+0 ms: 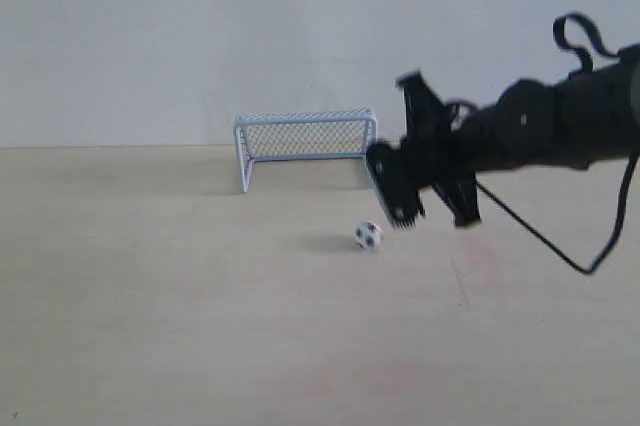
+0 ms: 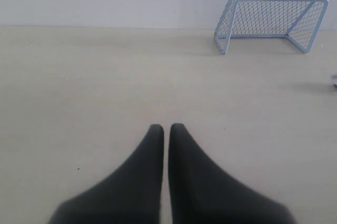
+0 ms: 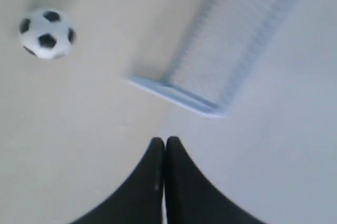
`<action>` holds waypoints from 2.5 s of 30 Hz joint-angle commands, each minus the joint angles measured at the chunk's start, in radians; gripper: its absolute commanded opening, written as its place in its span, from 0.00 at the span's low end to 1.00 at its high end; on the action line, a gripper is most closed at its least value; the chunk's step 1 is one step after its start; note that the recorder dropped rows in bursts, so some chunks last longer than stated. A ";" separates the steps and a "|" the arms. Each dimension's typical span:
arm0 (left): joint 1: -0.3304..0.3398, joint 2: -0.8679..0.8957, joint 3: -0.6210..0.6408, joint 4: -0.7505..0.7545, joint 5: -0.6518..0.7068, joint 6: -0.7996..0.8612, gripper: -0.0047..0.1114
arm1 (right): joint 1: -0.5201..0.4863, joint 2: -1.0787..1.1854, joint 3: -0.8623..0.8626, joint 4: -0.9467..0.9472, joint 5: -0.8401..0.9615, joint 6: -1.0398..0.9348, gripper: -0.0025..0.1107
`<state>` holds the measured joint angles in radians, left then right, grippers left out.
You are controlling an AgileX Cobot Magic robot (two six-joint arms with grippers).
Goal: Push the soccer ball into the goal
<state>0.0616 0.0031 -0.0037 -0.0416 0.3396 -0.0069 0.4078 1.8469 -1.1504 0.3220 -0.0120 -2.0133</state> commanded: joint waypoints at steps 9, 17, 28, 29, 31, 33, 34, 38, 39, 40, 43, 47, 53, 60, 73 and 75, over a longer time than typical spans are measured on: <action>-0.003 -0.003 0.004 0.001 -0.002 -0.001 0.08 | 0.003 -0.217 0.203 0.023 0.156 0.151 0.02; -0.003 -0.003 0.004 0.001 -0.002 -0.001 0.08 | 0.048 -0.448 0.482 0.029 0.212 0.253 0.02; -0.003 -0.003 0.004 0.001 -0.002 -0.001 0.08 | 0.291 -0.811 0.619 0.038 0.506 0.712 0.02; -0.003 -0.003 0.004 0.001 -0.002 -0.001 0.08 | 0.316 -0.835 0.620 0.038 0.514 0.785 0.02; -0.003 -0.003 0.004 0.001 -0.002 -0.001 0.08 | 0.380 -0.894 0.631 0.041 0.503 0.957 0.02; -0.003 -0.003 0.004 0.001 -0.002 -0.001 0.08 | 0.431 -0.943 0.638 0.048 0.480 1.115 0.02; -0.003 -0.003 0.004 0.001 -0.002 -0.001 0.08 | 0.450 -0.966 0.642 0.050 0.471 1.194 0.02; -0.003 -0.003 0.004 0.001 -0.002 -0.001 0.08 | 0.482 -1.035 0.642 0.066 0.464 1.366 0.02; -0.003 -0.003 0.004 0.001 -0.002 -0.001 0.08 | 0.482 -1.045 0.642 0.073 0.464 1.379 0.02; -0.003 -0.003 0.004 0.001 -0.002 -0.001 0.08 | 0.482 -1.051 0.642 0.073 0.464 1.379 0.02; -0.003 -0.003 0.004 0.001 -0.002 -0.001 0.08 | 0.482 -1.068 0.642 0.075 0.464 1.379 0.02; -0.003 -0.003 0.004 0.001 -0.002 -0.001 0.08 | 0.482 -1.068 0.642 0.061 0.481 1.373 0.02; -0.003 -0.003 0.004 0.001 -0.002 -0.001 0.08 | 0.482 -1.068 0.642 0.068 0.483 1.376 0.02; -0.003 -0.003 0.004 0.001 -0.002 -0.001 0.08 | 0.482 -1.068 0.642 0.068 0.483 1.377 0.02; -0.003 -0.003 0.004 0.001 -0.002 -0.001 0.08 | 0.477 -1.068 0.642 0.066 0.458 1.377 0.02; -0.003 -0.003 0.004 0.001 -0.002 -0.001 0.08 | 0.444 -1.068 0.642 0.076 0.458 1.377 0.02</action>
<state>0.0616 0.0031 -0.0037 -0.0416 0.3396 -0.0069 0.8820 0.7822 -0.5146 0.3907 0.4581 -0.6426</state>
